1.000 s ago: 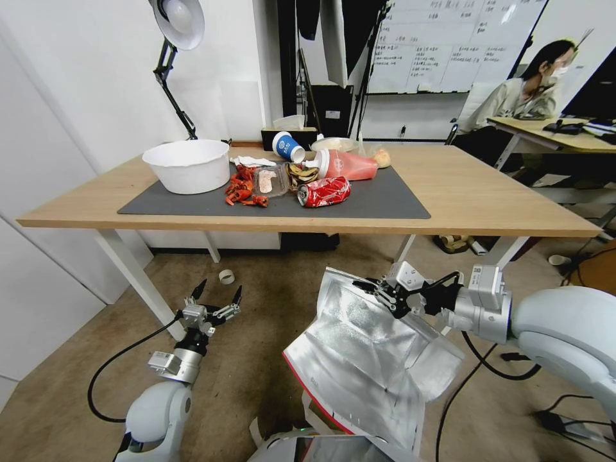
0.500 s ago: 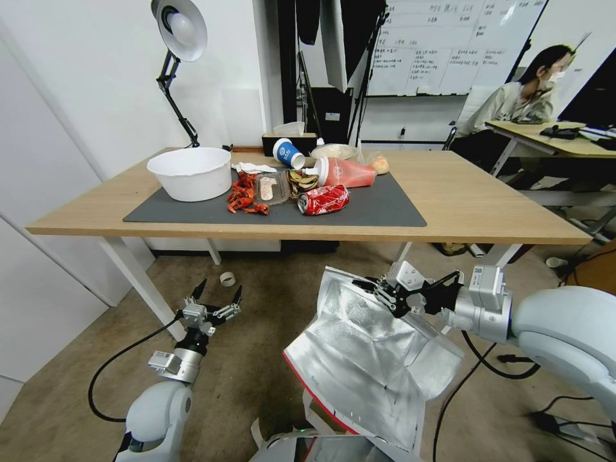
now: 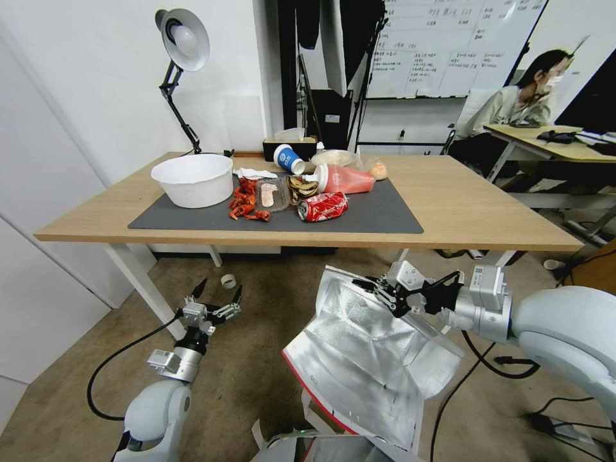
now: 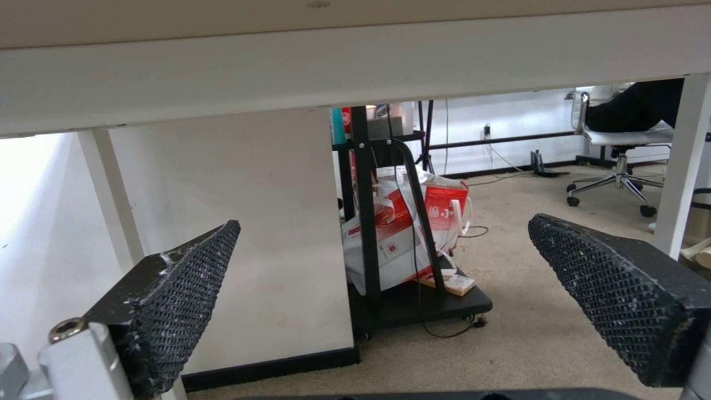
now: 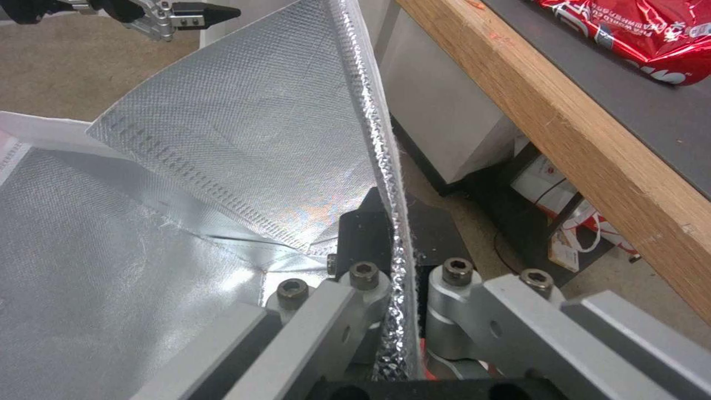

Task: Pick up the food delivery bag from the floor and place it on the table.

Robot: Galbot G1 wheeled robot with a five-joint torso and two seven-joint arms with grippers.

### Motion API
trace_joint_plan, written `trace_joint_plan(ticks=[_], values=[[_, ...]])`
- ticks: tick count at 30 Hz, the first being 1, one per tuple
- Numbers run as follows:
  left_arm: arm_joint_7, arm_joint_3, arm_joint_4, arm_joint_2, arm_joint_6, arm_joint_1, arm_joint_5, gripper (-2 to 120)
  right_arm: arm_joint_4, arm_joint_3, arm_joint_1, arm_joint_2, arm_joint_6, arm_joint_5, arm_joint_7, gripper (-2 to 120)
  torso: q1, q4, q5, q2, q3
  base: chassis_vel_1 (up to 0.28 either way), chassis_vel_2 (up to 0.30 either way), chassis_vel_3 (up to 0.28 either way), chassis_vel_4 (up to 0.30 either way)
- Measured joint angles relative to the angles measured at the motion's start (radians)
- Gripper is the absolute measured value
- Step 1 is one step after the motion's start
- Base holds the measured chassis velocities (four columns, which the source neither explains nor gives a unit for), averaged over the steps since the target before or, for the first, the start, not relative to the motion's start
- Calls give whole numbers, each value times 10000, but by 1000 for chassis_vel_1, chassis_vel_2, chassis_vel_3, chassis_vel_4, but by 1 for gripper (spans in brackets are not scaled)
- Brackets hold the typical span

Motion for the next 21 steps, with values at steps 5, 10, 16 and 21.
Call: trace_joint_plan(ticks=[5,10,16,21], values=[[0,1,37,5,0,3,3,100,0,0,-46,-78,41,7,-90,0,75,-1,-1,211,130,0,0,0,0],[-1,2,47,42,6,-12,3,100,0,14,-137,-84,51,56,-192,0,124,0,1,374,253,0,0,0,0],[-7,1,35,62,13,-15,3,100,-3,25,-320,-145,162,365,-202,0,187,0,-1,556,368,0,0,0,0],[-14,-19,47,129,25,-4,-6,100,-12,25,-713,-156,386,1056,-217,0,297,0,-1,825,530,0,0,0,0]])
